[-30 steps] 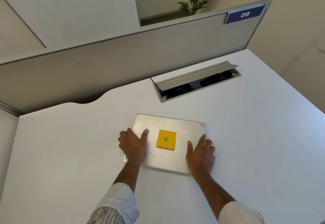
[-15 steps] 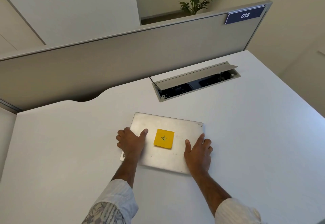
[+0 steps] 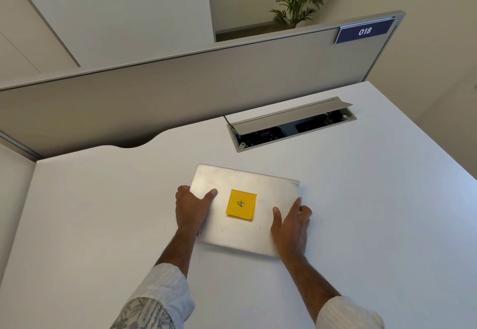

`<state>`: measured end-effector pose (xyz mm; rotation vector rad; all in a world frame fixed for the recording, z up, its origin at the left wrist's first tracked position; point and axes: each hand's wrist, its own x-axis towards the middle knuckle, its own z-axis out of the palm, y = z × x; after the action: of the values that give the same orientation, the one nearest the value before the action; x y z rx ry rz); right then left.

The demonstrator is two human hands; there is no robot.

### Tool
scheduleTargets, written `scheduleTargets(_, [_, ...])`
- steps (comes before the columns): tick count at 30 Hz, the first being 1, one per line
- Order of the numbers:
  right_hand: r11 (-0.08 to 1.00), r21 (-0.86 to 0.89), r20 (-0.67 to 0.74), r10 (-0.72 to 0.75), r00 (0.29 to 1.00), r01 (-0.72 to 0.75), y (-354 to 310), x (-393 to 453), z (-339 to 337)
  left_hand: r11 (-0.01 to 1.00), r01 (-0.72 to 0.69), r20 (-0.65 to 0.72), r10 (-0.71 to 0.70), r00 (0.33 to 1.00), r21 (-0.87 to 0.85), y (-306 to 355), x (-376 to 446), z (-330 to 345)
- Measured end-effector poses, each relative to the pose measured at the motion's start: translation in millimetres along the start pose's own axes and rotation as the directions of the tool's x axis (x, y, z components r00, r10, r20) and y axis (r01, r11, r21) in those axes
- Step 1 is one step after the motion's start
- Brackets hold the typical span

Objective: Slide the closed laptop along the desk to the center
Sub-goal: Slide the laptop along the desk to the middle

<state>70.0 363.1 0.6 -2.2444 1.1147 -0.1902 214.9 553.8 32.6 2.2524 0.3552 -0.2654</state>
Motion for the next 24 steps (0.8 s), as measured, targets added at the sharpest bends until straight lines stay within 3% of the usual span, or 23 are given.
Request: scheduleTargets(24, [0.947,-0.051,0.204,-0.299,0.932,0.316,-15.1,33.4,-13.9,0.98,0.118,-0.211,-0.151,0.966,-0.16,-37.4,-65.1,-19.8])
